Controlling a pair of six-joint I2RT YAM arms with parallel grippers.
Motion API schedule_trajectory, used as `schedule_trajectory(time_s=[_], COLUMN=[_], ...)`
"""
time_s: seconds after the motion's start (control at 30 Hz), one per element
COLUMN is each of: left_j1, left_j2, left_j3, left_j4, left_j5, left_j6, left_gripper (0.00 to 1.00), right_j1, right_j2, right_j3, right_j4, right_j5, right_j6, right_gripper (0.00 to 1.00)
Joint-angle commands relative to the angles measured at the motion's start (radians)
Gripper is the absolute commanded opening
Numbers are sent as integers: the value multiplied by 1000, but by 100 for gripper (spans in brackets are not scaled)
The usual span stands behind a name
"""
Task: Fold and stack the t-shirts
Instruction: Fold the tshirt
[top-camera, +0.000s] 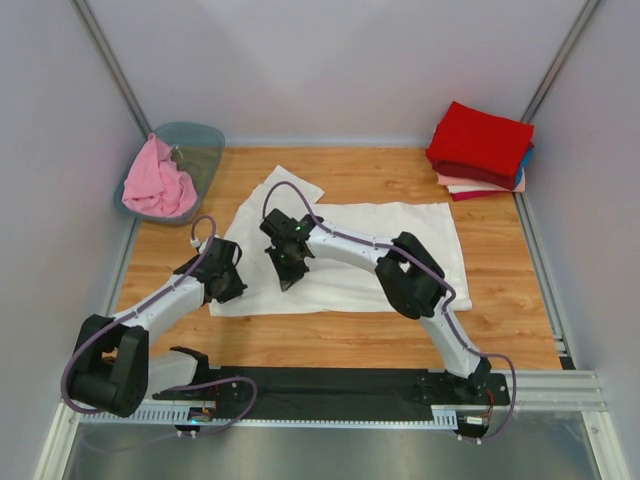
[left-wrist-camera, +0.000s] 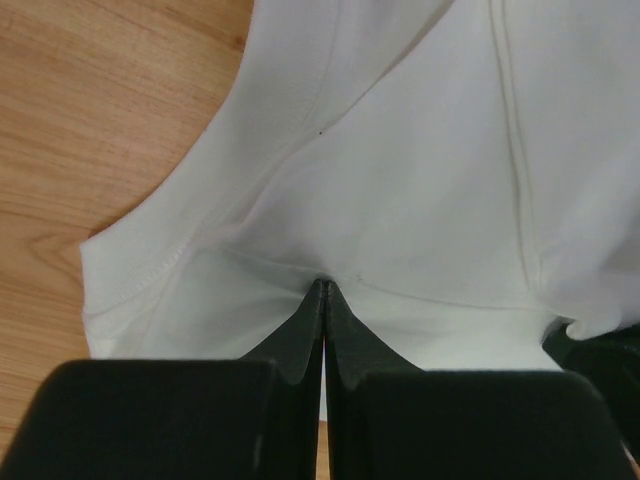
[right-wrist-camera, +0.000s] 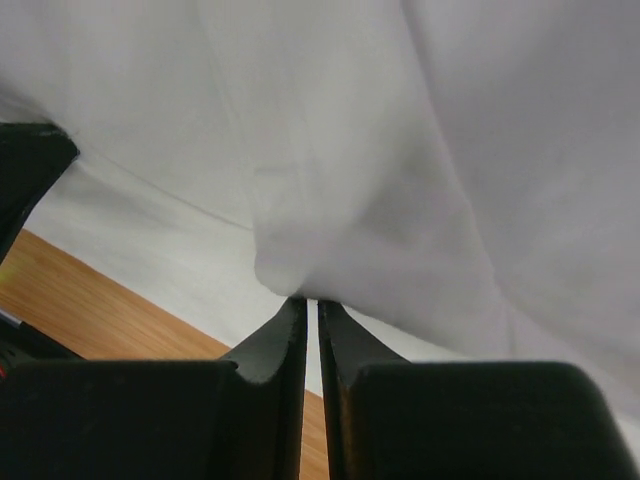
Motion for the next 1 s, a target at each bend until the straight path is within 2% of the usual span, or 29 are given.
schedule_trajectory(time_s=[0.0,0.37,0.5,0.63,0.73,0.77,0.8,0.83,0.87,0.9,0.97], left_j1=[-2,-2,-2,-4,-4,-4,-4,-2,-2,-2,6], left_j2=[15,10,-14,-42,-42,-30,-13,40,121,122,252], left_j3=[-9,-5,1,91,181,209,276,318,414,466,568], left_j4=[10,-2,1,-51,-54,-50,-30,-20,-11,-4,26], left_j5=[-14,-15,2,6,3,2,0,-4,-10,-11,-3], left_j6=[-15,-14,6,60,113,126,133,159,170,182,236], left_gripper=[0,0,0,0,6,11,20,23,26,28,30], right_j1=[-44,-255,-284,-308,-374,-396,-435,-454,-485,-497,-511], right_j2=[37,90,15,-119,-256,-293,-325,-385,-435,-436,-517], right_j3=[93,261,238,168,-2,-95,-145,-182,-244,-271,-332], right_j4=[-31,-109,-110,-96,-15,17,68,84,94,94,96], right_j5=[53,165,223,290,250,213,198,188,185,193,213], right_j6=[-23,-45,-67,-89,-81,-78,-77,-72,-74,-74,-71], right_gripper=[9,9,9,13,27,40,50,58,70,75,79])
